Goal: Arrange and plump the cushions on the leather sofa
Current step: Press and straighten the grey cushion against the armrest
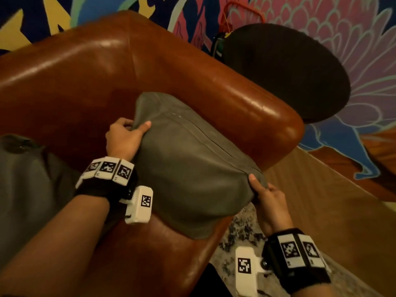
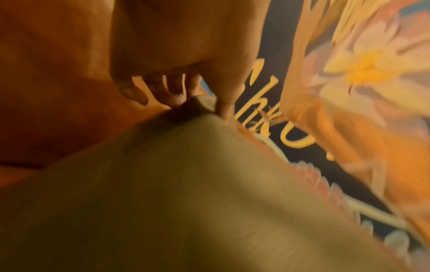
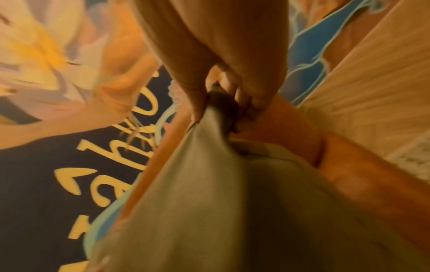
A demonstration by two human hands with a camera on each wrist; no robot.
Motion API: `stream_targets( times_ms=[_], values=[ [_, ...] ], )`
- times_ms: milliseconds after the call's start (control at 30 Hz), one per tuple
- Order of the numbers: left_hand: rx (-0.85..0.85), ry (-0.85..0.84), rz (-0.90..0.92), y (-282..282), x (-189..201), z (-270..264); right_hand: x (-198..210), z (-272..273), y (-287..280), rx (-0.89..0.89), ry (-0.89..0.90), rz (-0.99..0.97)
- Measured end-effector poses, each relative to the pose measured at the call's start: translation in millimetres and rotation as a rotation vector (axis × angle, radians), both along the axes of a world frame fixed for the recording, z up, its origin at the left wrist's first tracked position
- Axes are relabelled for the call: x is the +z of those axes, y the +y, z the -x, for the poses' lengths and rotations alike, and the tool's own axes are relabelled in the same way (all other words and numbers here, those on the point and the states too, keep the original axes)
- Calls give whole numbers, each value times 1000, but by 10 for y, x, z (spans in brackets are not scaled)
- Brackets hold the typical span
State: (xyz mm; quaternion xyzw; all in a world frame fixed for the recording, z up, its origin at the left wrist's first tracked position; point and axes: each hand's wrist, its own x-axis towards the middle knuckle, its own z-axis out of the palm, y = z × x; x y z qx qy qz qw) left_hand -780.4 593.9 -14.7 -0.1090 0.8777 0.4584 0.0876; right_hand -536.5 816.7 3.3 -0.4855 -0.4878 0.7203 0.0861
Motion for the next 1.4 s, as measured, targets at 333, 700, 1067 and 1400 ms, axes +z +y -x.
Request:
stream_targets(
  times_ms=[333, 700, 1067, 1400],
  values=[
    [-249, -124, -45, 142, 398, 618, 152, 315, 23, 38, 7, 26],
    [-16, -304, -379, -149, 317, 841, 107, 342, -38, -46, -143, 10],
    [-319, -206, -52, -413, 877, 1101, 620, 184, -61, 147, -149, -311],
    [-486, 504, 354, -91, 298, 467, 27, 384, 27, 134, -572, -838]
  ],
)
